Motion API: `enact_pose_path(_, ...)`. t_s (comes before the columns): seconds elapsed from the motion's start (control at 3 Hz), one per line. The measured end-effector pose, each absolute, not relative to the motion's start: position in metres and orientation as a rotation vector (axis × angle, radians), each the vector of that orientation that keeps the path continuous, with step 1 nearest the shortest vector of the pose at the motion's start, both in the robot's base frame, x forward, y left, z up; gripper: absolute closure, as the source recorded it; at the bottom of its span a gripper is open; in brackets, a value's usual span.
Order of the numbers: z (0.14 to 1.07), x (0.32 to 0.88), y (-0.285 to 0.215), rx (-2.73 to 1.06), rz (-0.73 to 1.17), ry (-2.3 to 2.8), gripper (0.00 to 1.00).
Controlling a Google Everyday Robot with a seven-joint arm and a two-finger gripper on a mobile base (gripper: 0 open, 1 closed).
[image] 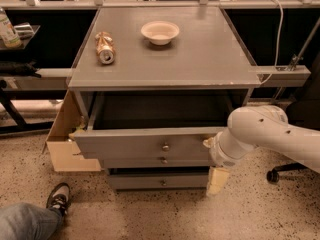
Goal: Close top drawer
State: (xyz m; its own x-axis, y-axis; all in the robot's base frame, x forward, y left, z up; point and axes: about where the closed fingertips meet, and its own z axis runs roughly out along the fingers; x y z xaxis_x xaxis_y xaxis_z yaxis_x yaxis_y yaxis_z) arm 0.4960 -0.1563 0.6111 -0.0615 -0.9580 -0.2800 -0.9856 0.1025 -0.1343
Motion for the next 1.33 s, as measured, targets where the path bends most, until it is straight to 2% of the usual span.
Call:
enact_pose_path(0.33,0.611,0.497,-0.155,-1.924,0.136,2.078,0.03)
enact_pose_path(1.33,0.613,0.554,-0.133,-1.943,0.138,1.874,0.72)
